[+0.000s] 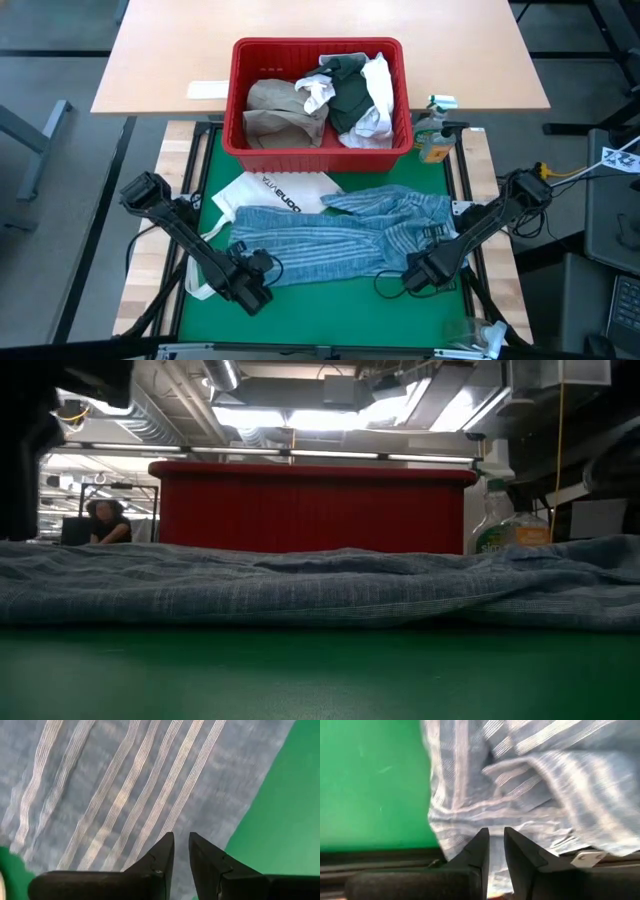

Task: Fold Laundry from Bin
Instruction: Fold the blue polo shirt

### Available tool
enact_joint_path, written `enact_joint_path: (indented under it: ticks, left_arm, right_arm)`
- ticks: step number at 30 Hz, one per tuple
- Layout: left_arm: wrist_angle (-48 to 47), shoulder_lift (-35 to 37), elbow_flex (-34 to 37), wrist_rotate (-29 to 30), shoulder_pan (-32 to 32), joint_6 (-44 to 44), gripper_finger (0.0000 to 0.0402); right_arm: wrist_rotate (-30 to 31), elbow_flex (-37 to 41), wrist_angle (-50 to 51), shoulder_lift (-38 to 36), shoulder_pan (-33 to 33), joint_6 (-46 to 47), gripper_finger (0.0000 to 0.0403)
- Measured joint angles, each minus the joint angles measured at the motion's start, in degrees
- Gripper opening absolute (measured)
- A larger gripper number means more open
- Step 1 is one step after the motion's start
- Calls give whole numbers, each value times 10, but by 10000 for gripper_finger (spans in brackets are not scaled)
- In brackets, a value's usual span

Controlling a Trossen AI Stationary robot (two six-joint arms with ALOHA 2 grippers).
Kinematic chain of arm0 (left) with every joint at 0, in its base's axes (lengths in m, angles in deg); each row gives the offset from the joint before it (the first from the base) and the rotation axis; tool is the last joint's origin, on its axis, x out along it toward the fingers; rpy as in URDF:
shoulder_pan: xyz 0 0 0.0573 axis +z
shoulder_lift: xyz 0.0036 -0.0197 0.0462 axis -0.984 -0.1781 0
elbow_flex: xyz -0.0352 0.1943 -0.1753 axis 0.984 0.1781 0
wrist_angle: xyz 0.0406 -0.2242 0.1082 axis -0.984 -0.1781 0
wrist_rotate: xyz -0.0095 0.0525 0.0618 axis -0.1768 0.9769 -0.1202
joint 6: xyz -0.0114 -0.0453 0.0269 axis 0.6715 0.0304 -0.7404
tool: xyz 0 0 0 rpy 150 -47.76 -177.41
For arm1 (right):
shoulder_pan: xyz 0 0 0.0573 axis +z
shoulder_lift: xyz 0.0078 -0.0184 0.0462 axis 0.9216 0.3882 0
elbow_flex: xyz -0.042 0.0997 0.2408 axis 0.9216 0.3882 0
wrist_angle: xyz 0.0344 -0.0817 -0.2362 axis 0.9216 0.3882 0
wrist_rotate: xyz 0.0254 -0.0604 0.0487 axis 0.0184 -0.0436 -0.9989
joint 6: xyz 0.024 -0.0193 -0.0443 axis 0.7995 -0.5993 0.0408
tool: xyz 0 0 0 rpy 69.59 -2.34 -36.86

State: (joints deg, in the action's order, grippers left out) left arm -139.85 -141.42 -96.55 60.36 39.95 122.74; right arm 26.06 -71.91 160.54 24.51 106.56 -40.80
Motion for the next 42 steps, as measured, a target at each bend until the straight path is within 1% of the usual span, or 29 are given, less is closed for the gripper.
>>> enact_joint_path:
  ticks: [3,8,11,14,15,17,22,25,27,31,36,42]
  left_arm:
    - [16,0,0,5,11,-26,55]
    - [26,0,0,6,39,-75,55]
    - [31,0,0,8,57,-105,55]
    - [31,0,0,8,75,-128,55]
    - [31,0,0,8,80,-135,55]
    - [31,0,0,7,89,-147,55]
    - [31,0,-1,7,107,-176,55]
    - [31,0,-1,5,121,-182,55]
    - [32,1,-1,4,131,-188,55]
    - [31,5,-1,-2,155,-230,55]
    - [31,26,-1,-5,207,-301,55]
    - [31,61,-1,-57,288,-410,55]
  right_arm:
    - [47,-8,5,-3,0,0,60]
    - [161,-10,8,-3,-11,18,60]
    - [198,-10,6,-3,-42,42,60]
    - [210,-4,-9,-3,-76,44,60]
    - [204,-1,-18,-3,-86,44,60]
    - [166,8,-43,-3,-102,42,60]
    - [23,53,-112,-3,-109,41,60]
    - [-74,70,-124,-3,-109,39,60]
    - [-105,70,-119,-3,-109,25,60]
    - [-101,46,-98,-3,-109,-4,60]
    - [-89,-11,-41,-3,-109,-53,60]
    - [-27,-94,40,-3,-110,-101,60]
